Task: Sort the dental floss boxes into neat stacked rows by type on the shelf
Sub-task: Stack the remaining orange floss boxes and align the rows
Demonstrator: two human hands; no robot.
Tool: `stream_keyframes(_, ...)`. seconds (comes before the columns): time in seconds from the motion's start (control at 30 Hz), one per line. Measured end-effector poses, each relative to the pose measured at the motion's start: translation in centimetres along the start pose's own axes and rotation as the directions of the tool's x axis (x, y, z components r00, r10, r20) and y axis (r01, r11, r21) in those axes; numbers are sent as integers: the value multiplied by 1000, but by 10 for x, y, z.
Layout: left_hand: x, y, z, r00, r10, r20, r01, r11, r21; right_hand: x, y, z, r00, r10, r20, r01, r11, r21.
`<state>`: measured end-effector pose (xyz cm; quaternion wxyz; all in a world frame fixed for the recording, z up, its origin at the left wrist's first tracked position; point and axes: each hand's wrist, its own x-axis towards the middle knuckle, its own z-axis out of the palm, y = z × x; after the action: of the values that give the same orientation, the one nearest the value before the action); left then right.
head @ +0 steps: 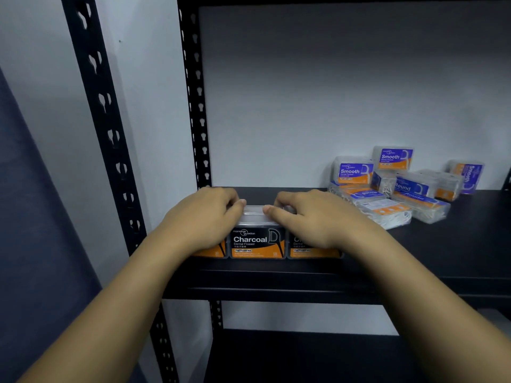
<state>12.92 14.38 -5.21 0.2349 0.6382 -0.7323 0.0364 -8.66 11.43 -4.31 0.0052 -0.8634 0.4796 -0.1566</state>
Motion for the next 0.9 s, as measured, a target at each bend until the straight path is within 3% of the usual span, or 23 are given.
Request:
stream_keyframes(0.37, -14, 3, -8, 997, -77, 13, 77, 997, -6, -3, -7, 4, 999, -31, -32, 30, 999, -19)
stream_keyframes(0.9, -18, 1, -11, 999, -50, 2, 50, 999, -13, -5, -18, 4, 998, -59, -21, 58, 996, -62)
